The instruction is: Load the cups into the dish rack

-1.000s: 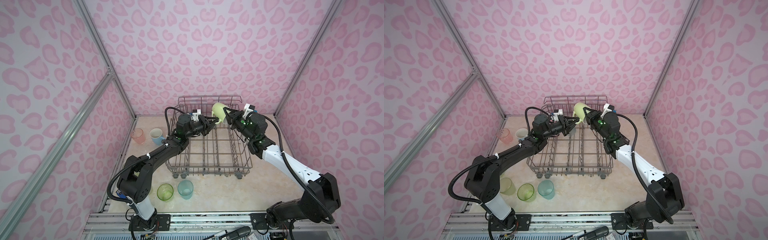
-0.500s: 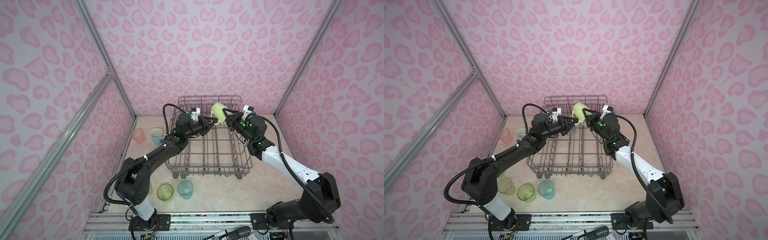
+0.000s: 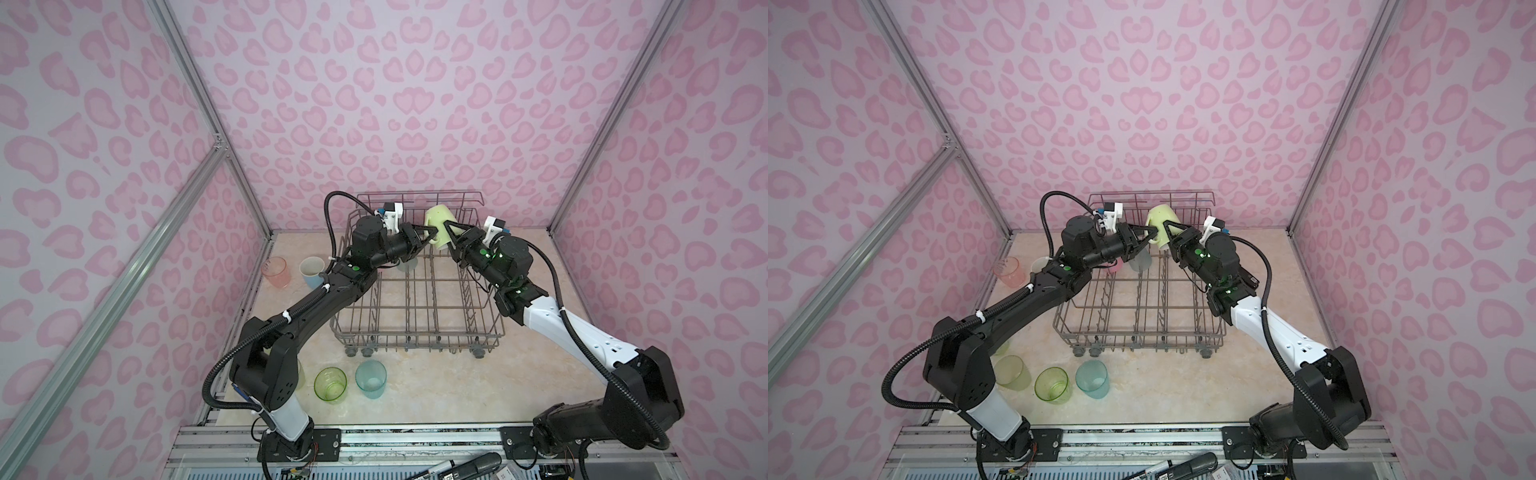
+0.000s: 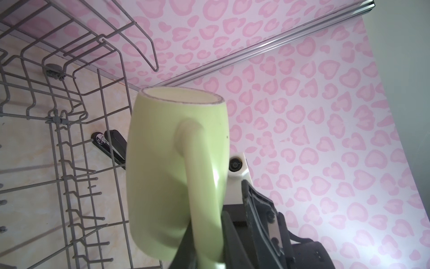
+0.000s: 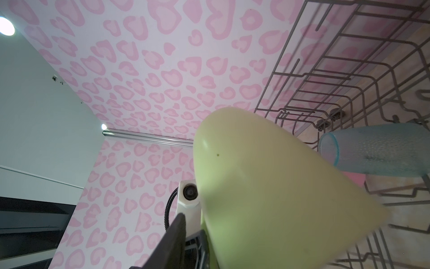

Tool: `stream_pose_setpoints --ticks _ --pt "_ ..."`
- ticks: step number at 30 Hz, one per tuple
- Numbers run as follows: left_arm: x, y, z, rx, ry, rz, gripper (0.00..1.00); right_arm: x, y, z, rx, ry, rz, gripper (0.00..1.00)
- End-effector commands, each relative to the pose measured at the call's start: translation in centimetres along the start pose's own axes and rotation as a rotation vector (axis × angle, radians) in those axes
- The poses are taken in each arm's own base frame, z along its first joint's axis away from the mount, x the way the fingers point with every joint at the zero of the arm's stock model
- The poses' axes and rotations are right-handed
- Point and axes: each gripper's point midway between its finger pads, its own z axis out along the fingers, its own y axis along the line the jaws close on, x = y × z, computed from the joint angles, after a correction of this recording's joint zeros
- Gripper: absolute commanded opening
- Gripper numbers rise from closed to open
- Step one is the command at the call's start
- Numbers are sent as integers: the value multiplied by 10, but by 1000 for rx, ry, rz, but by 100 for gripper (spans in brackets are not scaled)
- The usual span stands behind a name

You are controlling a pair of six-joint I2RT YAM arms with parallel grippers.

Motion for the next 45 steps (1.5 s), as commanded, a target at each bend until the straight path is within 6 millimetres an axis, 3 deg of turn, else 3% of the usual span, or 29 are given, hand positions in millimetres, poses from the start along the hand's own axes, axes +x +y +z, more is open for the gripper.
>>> stream_pose_setpoints --ticks 1,12,17,20,25,30,45 --pt "-8 -13 1 34 -27 74 10 -4 11 -3 -46 -16 -15 43" --pt "-5 15 -3 -110 -24 69 10 -6 21 -8 -68 -25 -52 49" --pt "-3 26 -6 -176 -16 67 10 -5 29 -11 -71 -32 -88 48" --pt "-3 25 -6 -180 -15 71 10 -3 32 -11 -78 -27 -99 39" --pt "-3 19 -7 -175 -14 79 10 -2 34 -10 -79 -28 -124 14" --pt "-3 13 -7 -155 -14 68 10 -1 38 -11 -96 -35 -145 2" --pt "1 -3 -8 -99 6 36 27 -2 54 -11 -163 -57 -181 0"
